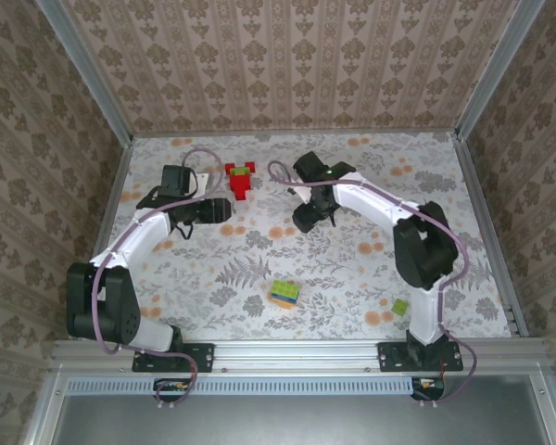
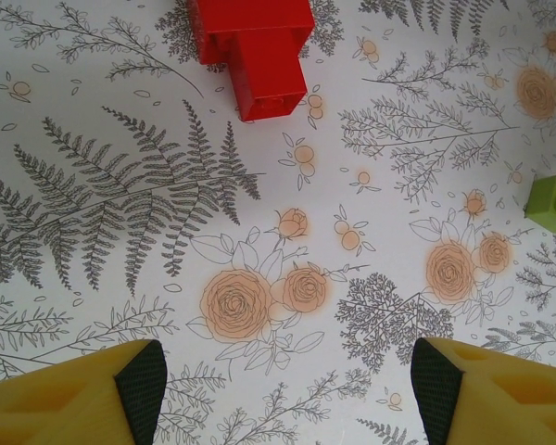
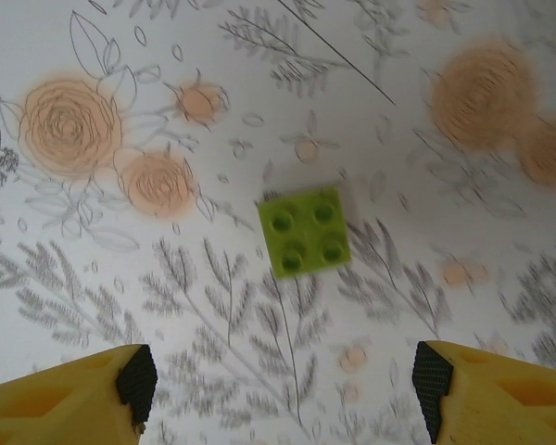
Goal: Assemble a carrot with lego
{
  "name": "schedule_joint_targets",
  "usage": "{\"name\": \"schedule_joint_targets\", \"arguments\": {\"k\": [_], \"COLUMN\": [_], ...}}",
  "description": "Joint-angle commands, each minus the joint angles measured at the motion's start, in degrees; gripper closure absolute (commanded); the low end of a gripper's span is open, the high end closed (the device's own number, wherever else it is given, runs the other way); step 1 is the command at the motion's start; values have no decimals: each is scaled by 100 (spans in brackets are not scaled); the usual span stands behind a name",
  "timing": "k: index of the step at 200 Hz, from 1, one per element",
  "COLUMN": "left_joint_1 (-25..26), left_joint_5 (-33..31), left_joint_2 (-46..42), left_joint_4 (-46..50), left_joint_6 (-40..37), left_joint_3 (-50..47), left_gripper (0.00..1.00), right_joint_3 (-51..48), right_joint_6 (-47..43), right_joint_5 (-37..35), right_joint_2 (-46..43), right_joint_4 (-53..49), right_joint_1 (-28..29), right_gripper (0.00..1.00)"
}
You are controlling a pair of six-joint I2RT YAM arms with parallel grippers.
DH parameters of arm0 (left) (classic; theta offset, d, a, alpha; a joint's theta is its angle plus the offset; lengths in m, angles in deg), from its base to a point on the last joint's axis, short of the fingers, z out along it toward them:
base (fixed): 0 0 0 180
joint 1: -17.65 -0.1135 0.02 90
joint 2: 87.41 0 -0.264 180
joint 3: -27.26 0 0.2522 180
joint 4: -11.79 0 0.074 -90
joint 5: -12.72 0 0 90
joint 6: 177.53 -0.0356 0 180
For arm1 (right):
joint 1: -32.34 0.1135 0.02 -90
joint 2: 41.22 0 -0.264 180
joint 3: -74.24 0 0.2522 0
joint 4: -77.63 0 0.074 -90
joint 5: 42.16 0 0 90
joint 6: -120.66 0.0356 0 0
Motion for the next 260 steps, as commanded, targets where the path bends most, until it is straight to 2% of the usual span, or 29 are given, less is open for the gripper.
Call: {"name": "schedule_joint_targets", "arguments": {"k": [1,57,136,260], "left_joint_1": [5,16,14,20], "left_joint_5": [33,30,21,54], "left_joint_2": [-83,-19,16,-1], "left_joint_4": [-29,-38,-16,-15], "left_joint_6": [-128,-115,-110,-150], "left_joint_3": [100,135,159,154], "left_gripper": [27,27,27,27], "right_joint_3": [579,1021,1087,1227], "right_joint_6": [-397,-639,-768,-763], "right_joint_5": [269,504,804,933], "right_joint_2": [377,886,1264,1510], "right_joint_4": [-256,-485,-669,-784], "right_joint_1": [-54,-278,-408,-408], "right_gripper": [26,28,29,59]}}
